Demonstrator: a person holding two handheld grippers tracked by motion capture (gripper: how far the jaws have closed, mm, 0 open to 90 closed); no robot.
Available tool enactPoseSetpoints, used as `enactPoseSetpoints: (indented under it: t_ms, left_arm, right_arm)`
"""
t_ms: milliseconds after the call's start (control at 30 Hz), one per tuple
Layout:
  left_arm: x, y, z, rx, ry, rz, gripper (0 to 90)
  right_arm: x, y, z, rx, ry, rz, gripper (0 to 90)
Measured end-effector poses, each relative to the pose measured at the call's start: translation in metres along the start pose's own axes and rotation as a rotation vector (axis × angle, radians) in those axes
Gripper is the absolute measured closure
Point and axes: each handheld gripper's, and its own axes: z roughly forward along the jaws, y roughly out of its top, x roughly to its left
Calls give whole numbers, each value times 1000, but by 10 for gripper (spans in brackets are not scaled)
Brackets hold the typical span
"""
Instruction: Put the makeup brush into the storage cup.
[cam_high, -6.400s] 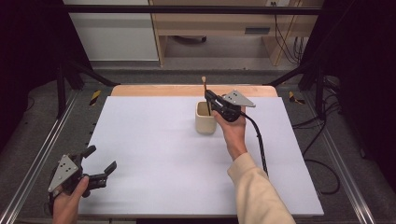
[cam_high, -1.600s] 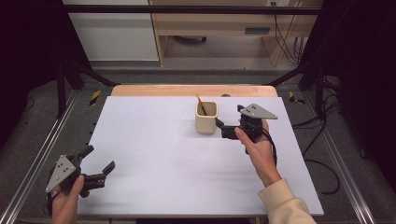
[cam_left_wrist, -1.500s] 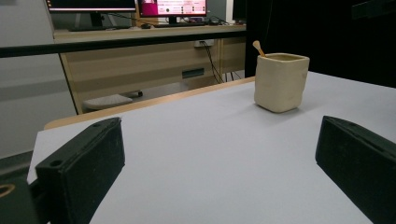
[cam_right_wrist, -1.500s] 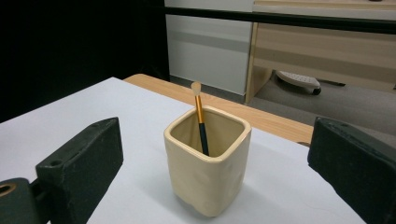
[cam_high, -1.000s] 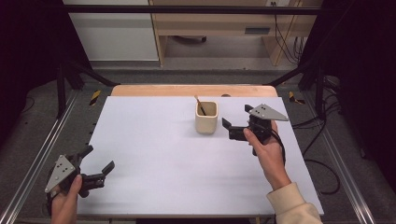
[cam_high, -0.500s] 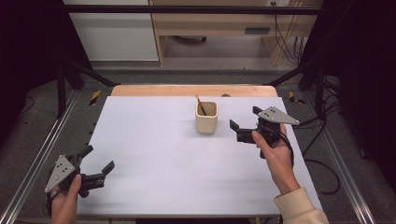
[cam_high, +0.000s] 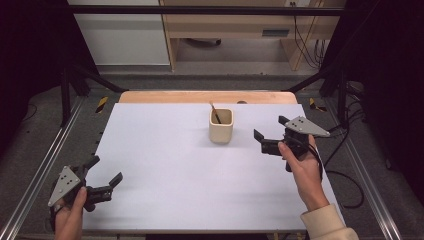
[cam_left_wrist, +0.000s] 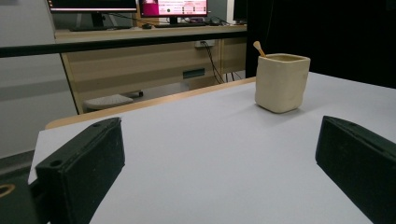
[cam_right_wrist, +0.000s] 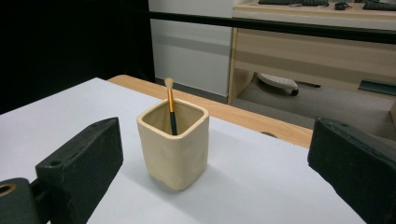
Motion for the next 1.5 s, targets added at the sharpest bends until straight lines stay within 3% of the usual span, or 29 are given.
enactPoseSetpoints:
  t_ms: [733, 1500]
  left_arm:
    - [0, 0, 0, 1, -1, 1, 6]
    - [0, 0, 0, 2, -3, 4, 6]
  right_arm:
    - [-25, -26, -27, -3, -11, -16, 51]
    - [-23, -74, -34, 10, 36, -32, 50]
